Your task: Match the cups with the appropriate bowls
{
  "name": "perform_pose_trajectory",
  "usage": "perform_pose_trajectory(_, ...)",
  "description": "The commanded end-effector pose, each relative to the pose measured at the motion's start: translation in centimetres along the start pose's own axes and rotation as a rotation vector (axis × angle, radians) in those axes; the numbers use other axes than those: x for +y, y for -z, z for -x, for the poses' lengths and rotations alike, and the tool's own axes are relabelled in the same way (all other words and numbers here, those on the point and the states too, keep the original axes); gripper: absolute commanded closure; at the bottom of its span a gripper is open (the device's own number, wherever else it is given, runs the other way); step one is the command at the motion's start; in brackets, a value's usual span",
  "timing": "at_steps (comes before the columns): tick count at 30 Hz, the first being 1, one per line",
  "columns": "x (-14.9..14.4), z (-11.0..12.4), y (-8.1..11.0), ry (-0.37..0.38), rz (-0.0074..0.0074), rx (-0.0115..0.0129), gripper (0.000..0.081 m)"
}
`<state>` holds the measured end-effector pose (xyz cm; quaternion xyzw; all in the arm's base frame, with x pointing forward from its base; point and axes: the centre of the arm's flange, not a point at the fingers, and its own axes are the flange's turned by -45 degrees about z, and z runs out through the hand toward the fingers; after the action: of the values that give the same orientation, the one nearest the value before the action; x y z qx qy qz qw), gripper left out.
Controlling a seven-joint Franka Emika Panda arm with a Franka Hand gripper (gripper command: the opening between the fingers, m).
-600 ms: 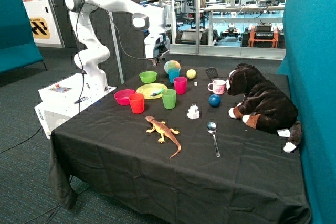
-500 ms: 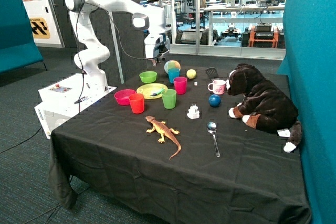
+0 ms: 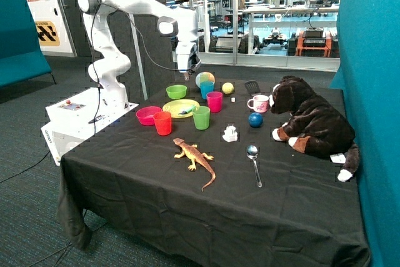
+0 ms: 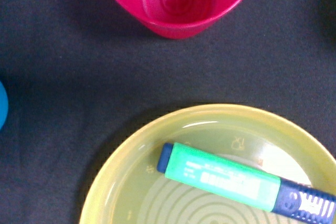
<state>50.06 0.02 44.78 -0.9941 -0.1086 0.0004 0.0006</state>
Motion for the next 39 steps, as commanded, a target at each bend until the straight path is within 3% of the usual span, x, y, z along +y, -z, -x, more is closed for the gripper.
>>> perform_pose_trajectory(1,0.7,-0.7,-0.4,0.045,0.0014,0.0006,0.0524)
perform_pose_trajectory(16,4.0,-2.4,-0.8,-0.013,0.0013,0.0006,0.0516)
perform_pose_trajectory(27,5.6,-2.4,-1.5,-0.010,0.0013,0.0006,0.0499)
perform_pose_trajectory(39,8.2,-5.1,-3.1,0.023,0.0013,0.0006,0.0467)
